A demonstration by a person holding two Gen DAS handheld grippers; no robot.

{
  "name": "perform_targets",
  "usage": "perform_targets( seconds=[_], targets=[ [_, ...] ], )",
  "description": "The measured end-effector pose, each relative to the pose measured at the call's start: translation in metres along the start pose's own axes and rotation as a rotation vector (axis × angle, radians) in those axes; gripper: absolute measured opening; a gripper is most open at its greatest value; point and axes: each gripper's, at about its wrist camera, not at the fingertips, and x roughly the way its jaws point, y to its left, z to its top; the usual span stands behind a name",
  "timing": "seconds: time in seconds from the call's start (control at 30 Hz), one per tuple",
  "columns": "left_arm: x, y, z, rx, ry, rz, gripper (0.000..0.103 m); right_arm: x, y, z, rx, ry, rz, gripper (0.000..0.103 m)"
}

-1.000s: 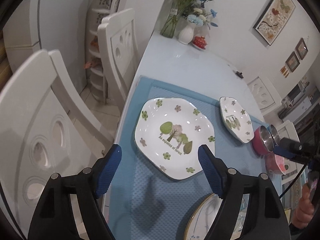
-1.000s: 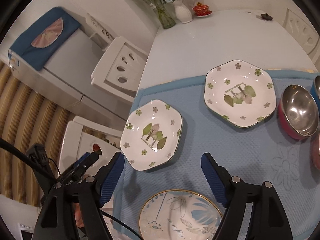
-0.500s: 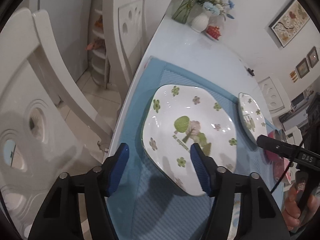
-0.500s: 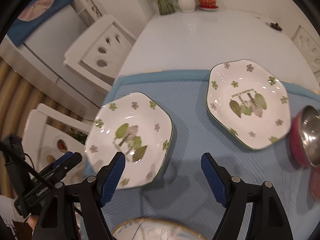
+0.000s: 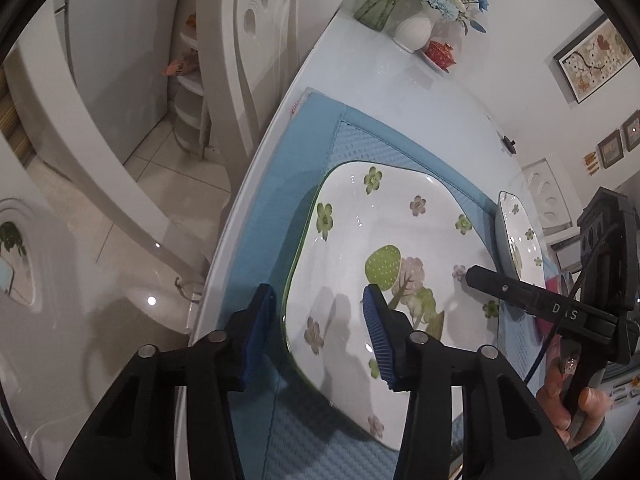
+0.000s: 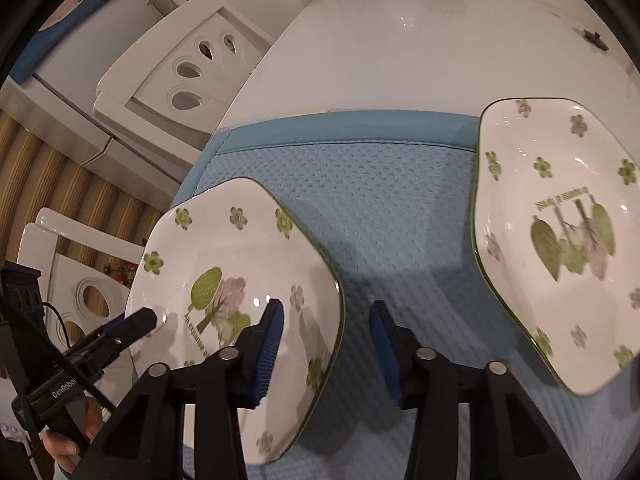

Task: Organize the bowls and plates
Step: 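Carry the green-tree plate with the right tool toward the Sunflower plate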

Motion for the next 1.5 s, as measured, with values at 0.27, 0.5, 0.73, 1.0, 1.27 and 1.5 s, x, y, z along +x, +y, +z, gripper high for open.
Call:
perform_targets(
  seconds=[0.27,0.5,0.73,1.0,1.27,1.5],
  targets=[
    [0.005,0.000,0.005,0.015,-0.012,0.001,0.029,0.010,-0.003,0.003,-0.021,-0.007,0.073,0.028],
    [0.005,-0.009,0.003,0.008,-0.031,0.058,0.029,0.010,0.002,0.001,-0.035,-0.016,0.050,0.026],
    [-0.003,-0.014,-0.003,-0.061,-0.036,0.069,0.029,0.001,0.006,-0.004,0.022,0.000,-0.002,0.026],
    [-0.034,-0.030,-0.014,-0.064,-0.077,0.060,0.029,-0.034,0.013,-0.012,0.058,-0.040,-0.008,0.026],
    [-0.078,-0.051,-0.033,-0.049,-0.116,0.061,0.029,-0.084,0.031,-0.030,0.071,-0.083,-0.018,0.026],
    [-0.109,-0.070,-0.056,-0.031,-0.129,0.068,0.029,-0.120,0.030,-0.065,0.119,-0.091,-0.017,0.026]
  ],
)
